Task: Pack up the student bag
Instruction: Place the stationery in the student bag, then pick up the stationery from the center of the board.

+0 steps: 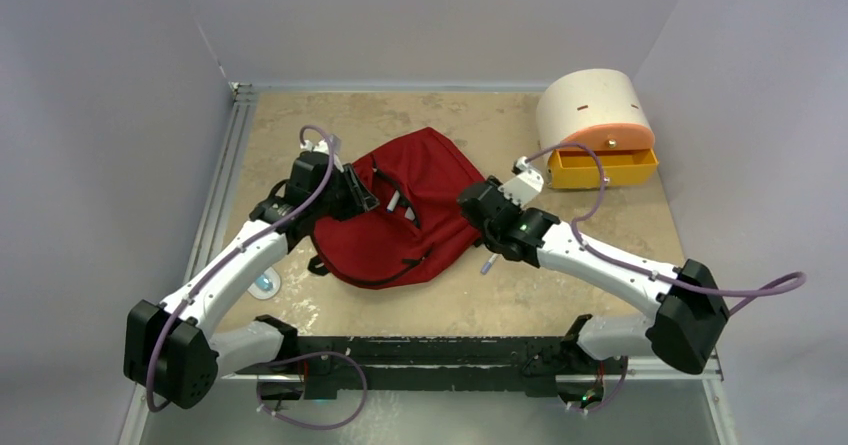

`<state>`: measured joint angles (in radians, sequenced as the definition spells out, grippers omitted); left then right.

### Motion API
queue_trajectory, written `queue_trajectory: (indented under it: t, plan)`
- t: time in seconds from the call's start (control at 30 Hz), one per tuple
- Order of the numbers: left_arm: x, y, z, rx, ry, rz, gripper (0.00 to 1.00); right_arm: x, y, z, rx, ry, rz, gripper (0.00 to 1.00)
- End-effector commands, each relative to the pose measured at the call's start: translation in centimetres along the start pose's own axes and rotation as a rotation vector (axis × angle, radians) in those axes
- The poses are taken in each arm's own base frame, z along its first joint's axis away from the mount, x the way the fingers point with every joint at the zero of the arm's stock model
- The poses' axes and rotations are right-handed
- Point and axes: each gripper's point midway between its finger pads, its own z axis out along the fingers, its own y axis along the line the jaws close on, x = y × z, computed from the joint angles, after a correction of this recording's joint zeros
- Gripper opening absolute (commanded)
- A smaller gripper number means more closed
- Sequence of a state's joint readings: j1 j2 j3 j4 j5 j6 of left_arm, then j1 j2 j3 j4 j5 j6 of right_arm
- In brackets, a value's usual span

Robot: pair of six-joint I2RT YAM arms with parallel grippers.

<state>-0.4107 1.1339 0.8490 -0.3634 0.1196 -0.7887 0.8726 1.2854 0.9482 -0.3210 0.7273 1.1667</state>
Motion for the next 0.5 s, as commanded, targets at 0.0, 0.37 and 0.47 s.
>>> queue_trajectory:
  t: [0.0, 0.37, 0.47]
  plan:
    - [-1.8, -1.7, -0.1, 0.045, -0.039, 0.014, 0.27, 0.6, -7.8, 1.1, 0.290, -0.029, 0.142, 0.54]
    - [-1.6, -1.8, -0.1, 0.060, -0.034, 0.014, 0.27, 3.4, -12.5, 3.3, 0.358, 0.122, 0.139, 0.58]
    - [-1.5, -1.8, -0.1, 0.062, -0.030, 0.012, 0.27, 4.3, -12.9, 3.7, 0.370, 0.156, 0.124, 0.56]
